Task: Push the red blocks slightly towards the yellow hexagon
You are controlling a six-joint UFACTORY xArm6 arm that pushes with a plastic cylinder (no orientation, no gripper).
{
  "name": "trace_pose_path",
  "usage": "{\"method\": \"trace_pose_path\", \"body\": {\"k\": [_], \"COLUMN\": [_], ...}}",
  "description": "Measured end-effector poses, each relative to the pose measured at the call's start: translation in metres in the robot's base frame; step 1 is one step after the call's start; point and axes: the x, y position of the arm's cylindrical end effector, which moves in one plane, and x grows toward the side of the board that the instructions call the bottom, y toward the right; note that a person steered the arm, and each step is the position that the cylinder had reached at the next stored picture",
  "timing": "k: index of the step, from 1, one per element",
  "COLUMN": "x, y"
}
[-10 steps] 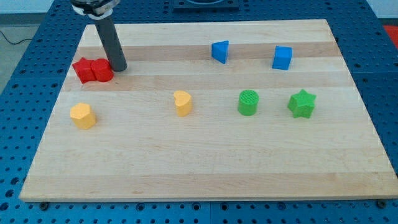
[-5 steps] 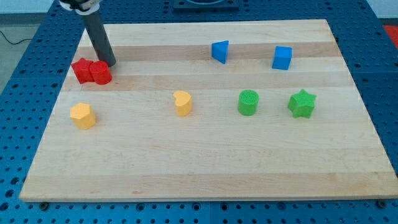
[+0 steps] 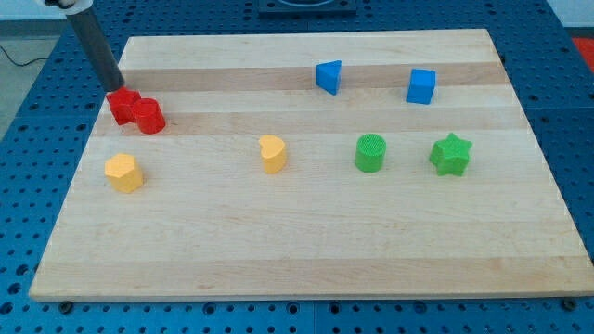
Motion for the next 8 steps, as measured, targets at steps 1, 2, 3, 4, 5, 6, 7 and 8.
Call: {"method": "trace_pose_path", "body": {"k": [1, 2, 3, 4, 5, 6, 7, 8], "x": [0.003, 0.003, 0.010, 0.019, 0.011, 0.007, 0.008, 0.013], "y": [0.021, 0.039, 0.041, 0.041, 0.040, 0.025, 0.009, 0.004]}}
